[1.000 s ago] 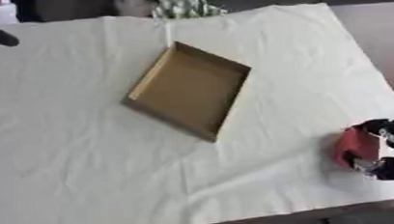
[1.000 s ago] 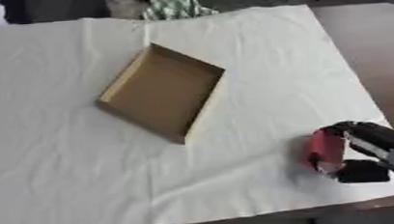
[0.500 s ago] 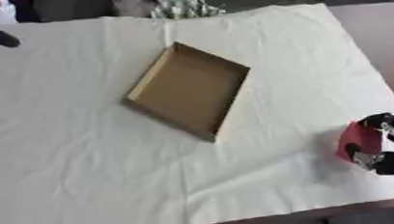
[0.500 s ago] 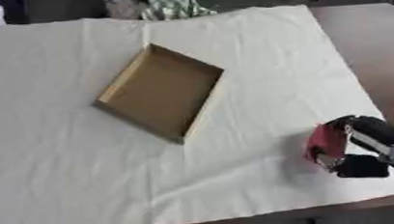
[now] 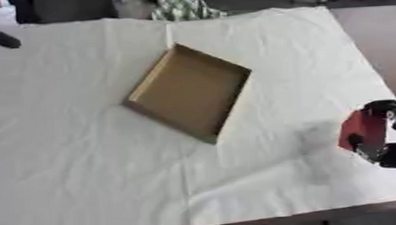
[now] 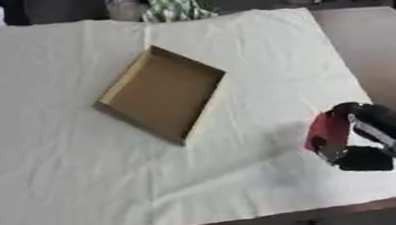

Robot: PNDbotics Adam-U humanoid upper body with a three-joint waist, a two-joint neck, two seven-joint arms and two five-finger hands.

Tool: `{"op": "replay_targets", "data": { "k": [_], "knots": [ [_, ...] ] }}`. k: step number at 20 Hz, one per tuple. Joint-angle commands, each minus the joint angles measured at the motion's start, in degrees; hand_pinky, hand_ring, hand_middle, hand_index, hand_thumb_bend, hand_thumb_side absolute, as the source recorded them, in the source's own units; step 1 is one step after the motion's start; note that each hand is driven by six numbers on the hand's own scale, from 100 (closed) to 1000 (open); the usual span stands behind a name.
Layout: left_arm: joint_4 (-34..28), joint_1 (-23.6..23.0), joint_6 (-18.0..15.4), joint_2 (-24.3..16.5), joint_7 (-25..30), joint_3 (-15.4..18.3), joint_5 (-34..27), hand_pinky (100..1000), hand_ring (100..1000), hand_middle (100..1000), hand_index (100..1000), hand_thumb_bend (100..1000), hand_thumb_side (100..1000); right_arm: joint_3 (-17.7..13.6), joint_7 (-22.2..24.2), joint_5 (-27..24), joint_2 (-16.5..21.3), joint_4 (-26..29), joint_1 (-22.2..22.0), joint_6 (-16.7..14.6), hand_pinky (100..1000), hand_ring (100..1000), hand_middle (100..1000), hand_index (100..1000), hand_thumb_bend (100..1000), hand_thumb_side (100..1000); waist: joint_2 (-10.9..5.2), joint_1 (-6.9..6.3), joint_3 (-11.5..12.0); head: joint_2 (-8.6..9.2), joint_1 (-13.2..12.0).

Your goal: Pick up objects on the table and place them in the box.

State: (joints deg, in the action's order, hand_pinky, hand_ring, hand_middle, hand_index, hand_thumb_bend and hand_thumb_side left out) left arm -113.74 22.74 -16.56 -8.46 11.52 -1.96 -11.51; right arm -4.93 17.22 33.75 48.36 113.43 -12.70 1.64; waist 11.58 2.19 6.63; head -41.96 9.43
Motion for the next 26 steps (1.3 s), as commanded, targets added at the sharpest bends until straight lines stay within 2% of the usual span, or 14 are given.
{"op": "replay_targets", "data": {
  "k": [1,7,11,15,19,26],
  "knots": [
    [-0.85,0.58,0.16,-0.14,0.06,-0.04,-0.15,579,847,773,748,100,644,-0.93,-0.9,0.29,4.41,1.16,2.66,-1.65,948,947,634,833,100,722,-0.94,0.13,0.18,0.39,0.01],
    [-0.85,0.63,0.27,-0.07,0.28,-0.24,-0.32,579,848,774,748,100,645,0.75,0.84,-2.57,9.19,1.16,9.98,-4.95,947,942,644,825,100,744,-0.95,0.44,0.82,0.33,0.5],
    [-0.85,0.73,0.36,0.04,0.44,-0.39,-0.51,579,848,774,748,100,645,2.18,4.26,-6.44,11.25,1.16,15.94,-3.79,944,935,646,823,100,754,-0.94,0.58,1.49,0.33,1.04],
    [-0.85,0.84,0.49,0.22,0.75,-0.67,-0.78,579,849,775,748,100,645,4.2,7.91,-9.67,12.41,-1.04,24.06,-4.03,908,892,643,816,100,757,-1.0,0.69,2.22,0.32,1.67],
    [-0.85,0.9,0.64,0.42,1.04,-0.91,-1.06,579,849,775,748,100,645,6.97,11.53,-11.73,11.2,-6.01,33.0,-5.84,891,849,650,808,100,770,-1.09,0.84,3.02,0.27,2.35],
    [-0.85,1.17,0.71,0.7,1.43,-1.25,-1.56,580,849,774,749,100,645,11.7,17.41,-11.65,5.48,-16.39,46.96,-9.14,887,835,643,795,100,767,-1.18,0.98,4.34,0.29,3.67]
  ]
}}
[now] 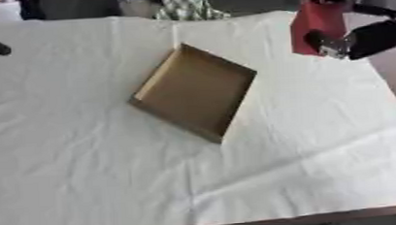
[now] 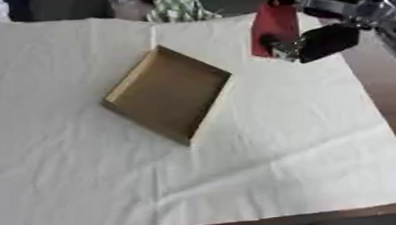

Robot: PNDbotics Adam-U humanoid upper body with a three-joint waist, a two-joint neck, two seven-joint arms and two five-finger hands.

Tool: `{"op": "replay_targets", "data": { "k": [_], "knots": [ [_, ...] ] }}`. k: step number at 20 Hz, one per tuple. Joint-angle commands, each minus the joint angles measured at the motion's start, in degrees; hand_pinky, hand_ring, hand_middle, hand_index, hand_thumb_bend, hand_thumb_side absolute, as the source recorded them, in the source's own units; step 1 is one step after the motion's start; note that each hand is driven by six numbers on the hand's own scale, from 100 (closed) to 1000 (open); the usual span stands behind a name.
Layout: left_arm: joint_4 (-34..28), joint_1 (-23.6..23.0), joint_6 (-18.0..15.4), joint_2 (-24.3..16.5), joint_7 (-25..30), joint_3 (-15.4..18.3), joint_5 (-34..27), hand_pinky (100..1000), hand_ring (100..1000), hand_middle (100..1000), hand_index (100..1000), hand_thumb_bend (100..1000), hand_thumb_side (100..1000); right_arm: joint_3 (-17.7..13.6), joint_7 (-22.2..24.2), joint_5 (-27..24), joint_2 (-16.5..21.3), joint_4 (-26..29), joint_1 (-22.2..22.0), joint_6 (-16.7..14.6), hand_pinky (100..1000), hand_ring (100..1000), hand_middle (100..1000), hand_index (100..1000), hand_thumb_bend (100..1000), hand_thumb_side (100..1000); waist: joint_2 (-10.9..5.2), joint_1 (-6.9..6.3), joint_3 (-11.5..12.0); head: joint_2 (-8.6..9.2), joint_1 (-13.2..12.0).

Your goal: Pick up objects on the table and place them in the box.

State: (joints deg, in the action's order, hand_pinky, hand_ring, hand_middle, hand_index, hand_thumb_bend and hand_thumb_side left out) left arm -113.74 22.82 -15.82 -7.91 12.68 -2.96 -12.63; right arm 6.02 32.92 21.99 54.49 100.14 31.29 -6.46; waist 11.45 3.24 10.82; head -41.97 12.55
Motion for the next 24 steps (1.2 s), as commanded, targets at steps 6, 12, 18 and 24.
{"op": "replay_targets", "data": {
  "k": [6,12,18,24],
  "knots": [
    [-0.85,1.42,0.02,0.55,0.58,-0.51,-0.82,580,849,774,749,100,645,4.1,5.3,2.97,-6.83,-13.37,11.51,-3.8,881,829,646,795,100,805,-1.03,-0.08,1.27,0.59,1.53],
    [-0.85,1.81,0.05,1.12,0.76,-0.68,-1.24,581,849,774,749,100,653,5.41,6.71,6.16,-13.25,-21.19,16.77,-5.76,878,816,635,785,100,819,-0.87,-0.19,2.2,0.92,2.59],
    [-0.85,2.21,0.09,1.69,1.02,-0.96,-1.62,581,847,774,749,100,646,5.14,5.87,10.32,-18.97,-27.49,20.16,-6.33,872,803,627,779,100,839,-0.62,-0.37,2.99,1.1,3.78],
    [-0.85,2.56,0.16,2.21,1.27,-1.16,-1.98,581,847,774,748,100,648,5.27,5.21,15.09,-22.87,-32.03,21.6,-7.8,878,819,627,775,100,833,-0.26,-0.36,3.87,1.36,4.42]
  ]
}}
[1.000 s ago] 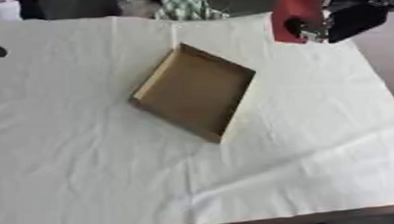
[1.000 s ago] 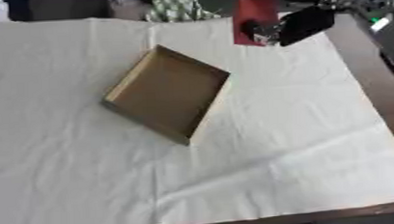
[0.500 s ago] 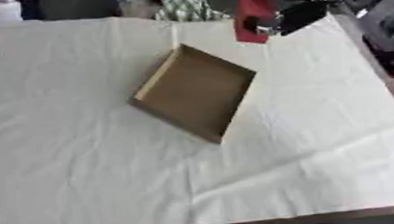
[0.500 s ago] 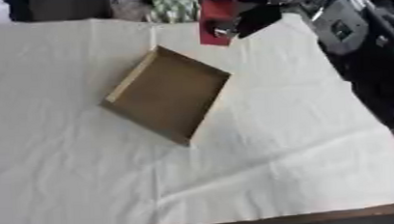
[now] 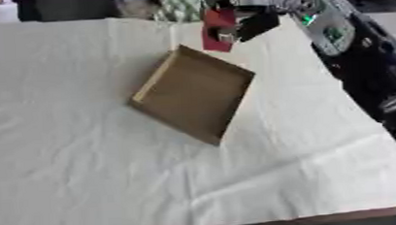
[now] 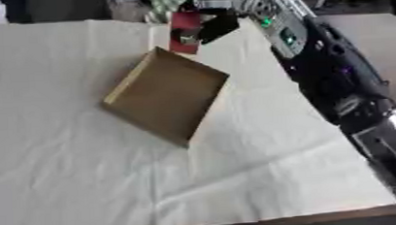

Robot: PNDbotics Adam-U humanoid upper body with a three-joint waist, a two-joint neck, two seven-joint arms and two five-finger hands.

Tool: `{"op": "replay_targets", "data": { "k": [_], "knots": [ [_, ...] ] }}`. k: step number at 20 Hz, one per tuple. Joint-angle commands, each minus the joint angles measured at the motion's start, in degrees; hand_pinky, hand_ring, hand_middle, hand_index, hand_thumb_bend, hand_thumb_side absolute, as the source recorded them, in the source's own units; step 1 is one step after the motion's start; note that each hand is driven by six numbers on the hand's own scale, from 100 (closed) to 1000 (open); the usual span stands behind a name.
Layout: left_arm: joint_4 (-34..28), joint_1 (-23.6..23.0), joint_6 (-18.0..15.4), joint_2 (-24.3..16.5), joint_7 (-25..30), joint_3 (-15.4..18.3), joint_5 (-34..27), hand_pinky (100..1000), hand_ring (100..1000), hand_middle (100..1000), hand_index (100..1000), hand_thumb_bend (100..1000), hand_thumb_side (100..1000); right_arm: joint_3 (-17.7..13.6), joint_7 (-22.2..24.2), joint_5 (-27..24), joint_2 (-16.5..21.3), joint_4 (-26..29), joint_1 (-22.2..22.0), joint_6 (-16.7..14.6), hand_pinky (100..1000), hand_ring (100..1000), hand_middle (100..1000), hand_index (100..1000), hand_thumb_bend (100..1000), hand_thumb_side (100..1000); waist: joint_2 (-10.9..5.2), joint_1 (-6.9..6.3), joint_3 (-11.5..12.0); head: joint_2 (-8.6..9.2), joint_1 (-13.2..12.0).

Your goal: Pick up objects on the table and place them in the box.

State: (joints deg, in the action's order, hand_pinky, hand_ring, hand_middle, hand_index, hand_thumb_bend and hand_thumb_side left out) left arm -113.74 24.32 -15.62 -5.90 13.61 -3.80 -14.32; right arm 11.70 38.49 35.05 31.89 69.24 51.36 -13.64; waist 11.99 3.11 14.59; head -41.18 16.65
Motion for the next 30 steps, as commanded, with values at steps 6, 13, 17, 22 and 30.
{"op": "replay_targets", "data": {
  "k": [6,13,17,22,30],
  "knots": [
    [-0.85,1.3,0.15,0.7,0.68,-0.51,-0.64,581,848,775,748,100,649,-0.57,-2.2,6.78,-3.12,-5.54,2.24,-1.44,878,823,625,772,100,837,-0.34,-0.2,0.8,0.91,0.84],
    [-0.85,1.58,0.1,1.04,0.88,-0.59,-0.93,581,848,775,747,100,649,-0.74,-4.28,11.7,-6.38,-9.96,2.34,-2.44,881,840,630,772,100,841,0.1,-0.43,1.19,1.1,1.18],
    [-0.85,1.52,0.21,1.17,0.97,-0.61,-0.93,580,850,776,747,100,649,-0.88,-5.85,14.98,-7.22,-11.94,1.79,-3.14,883,847,634,772,100,840,0.26,-0.47,1.17,1.31,1.18],
    [-0.85,1.41,0.36,1.2,1.09,-0.61,-0.87,579,851,777,746,100,650,-1.02,-7.88,16.89,-7.56,-12.94,1.26,-3.84,891,880,697,813,100,853,0.42,-0.57,1.1,1.43,1.17],
    [-0.85,1.36,0.54,1.27,1.35,-0.69,-0.89,579,852,777,746,100,650,-0.84,-5.61,20.45,-7.83,-13.51,0.85,-5.63,947,1000,831,895,109,877,0.55,-0.7,0.94,1.25,1.07]
  ]
}}
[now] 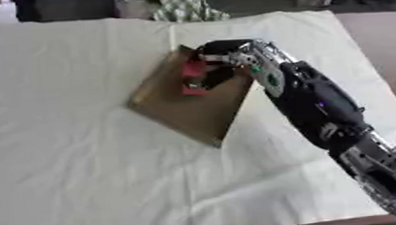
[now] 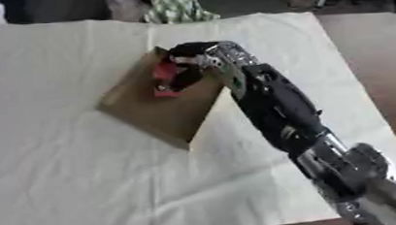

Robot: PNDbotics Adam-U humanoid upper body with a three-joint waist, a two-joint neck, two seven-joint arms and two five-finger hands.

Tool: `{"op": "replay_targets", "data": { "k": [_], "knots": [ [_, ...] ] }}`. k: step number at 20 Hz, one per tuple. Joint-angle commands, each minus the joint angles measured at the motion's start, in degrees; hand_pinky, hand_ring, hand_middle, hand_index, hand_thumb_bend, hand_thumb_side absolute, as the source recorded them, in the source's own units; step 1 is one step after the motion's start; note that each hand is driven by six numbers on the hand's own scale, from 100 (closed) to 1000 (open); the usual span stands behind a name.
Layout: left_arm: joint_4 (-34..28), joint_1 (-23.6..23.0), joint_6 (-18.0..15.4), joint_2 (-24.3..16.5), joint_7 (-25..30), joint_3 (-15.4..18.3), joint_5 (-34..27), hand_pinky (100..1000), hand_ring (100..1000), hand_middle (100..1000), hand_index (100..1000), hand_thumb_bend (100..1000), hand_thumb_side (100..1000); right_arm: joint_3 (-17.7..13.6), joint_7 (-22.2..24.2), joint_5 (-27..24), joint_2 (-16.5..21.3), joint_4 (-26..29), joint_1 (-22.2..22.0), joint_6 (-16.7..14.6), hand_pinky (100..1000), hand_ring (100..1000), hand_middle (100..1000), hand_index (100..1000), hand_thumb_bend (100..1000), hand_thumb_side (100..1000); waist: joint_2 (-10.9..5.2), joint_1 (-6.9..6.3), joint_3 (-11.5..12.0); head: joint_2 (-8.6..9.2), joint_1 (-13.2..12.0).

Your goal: Pick up objects on the table and place them in the box.

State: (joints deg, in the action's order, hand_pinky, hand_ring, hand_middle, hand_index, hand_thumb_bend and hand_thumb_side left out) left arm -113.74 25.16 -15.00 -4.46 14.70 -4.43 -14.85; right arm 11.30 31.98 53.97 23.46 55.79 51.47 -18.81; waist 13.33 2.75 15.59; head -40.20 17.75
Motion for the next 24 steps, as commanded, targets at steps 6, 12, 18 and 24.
{"op": "replay_targets", "data": {
  "k": [6,12,18,24],
  "knots": [
    [-0.85,0.47,0.05,-0.19,0.33,-0.14,-0.38,580,853,778,747,100,650,-0.98,2.92,0.08,0.7,1.43,1.09,-1.09,997,1000,953,961,282,1000,-0.87,-0.4,-0.3,0.17,-0.19],
    [-0.85,0.59,0.01,-0.15,0.32,-0.18,-0.46,580,853,778,749,100,649,-1.03,5.7,-3.79,1.35,4.21,1.57,-1.25,1000,1000,983,996,256,965,-1.06,-0.56,-0.39,0.09,-0.33],
    [-0.85,0.62,-0.01,-0.2,0.34,-0.15,-0.45,581,854,778,749,100,649,-1.42,7.09,-6.45,1.7,6.43,1.78,-1.48,997,1000,971,999,168,885,-1.13,-0.53,-0.42,0.07,-0.46],
    [-0.85,0.56,-0.05,-0.34,0.25,-0.1,-0.4,582,853,778,749,100,649,-2.97,7.34,-10.85,3.69,11.56,2.07,-0.77,985,991,949,988,112,906,-1.42,-0.46,-0.82,-0.2,-1.13]
  ]
}}
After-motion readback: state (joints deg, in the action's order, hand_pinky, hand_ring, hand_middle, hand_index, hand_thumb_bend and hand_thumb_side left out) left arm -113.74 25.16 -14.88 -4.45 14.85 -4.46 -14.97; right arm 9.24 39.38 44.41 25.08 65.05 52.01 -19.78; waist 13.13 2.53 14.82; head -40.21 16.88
